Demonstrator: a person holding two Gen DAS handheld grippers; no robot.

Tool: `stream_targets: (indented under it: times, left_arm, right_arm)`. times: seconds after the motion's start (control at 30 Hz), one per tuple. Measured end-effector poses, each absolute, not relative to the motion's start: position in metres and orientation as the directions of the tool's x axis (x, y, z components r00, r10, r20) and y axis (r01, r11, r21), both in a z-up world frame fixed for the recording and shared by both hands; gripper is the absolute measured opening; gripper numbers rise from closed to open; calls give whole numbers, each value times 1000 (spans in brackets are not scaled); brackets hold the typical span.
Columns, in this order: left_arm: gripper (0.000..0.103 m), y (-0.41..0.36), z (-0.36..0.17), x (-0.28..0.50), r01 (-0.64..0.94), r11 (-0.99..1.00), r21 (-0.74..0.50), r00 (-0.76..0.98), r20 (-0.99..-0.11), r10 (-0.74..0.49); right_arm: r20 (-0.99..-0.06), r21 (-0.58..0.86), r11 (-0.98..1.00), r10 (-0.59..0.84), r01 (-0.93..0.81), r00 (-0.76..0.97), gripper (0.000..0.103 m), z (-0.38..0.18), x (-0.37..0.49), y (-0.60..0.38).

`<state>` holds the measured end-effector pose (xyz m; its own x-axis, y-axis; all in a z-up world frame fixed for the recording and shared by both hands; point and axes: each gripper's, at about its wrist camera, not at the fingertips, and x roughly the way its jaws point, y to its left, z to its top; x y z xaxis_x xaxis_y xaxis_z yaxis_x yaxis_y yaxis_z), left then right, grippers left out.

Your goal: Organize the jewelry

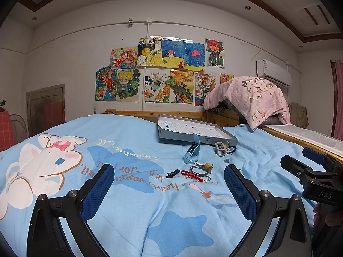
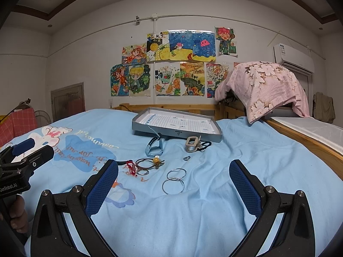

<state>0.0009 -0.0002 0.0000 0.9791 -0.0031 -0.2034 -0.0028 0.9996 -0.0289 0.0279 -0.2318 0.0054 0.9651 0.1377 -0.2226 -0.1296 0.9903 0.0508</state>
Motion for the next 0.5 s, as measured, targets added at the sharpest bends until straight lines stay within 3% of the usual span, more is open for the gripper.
stream_targets:
  times: [0.5]
  left_arm:
    - [103,0,0,1,-2,1000,-31,979,-204,-4]
  right_arm:
    - [-229,50,990,139,-131,963,102,-2,28,-228]
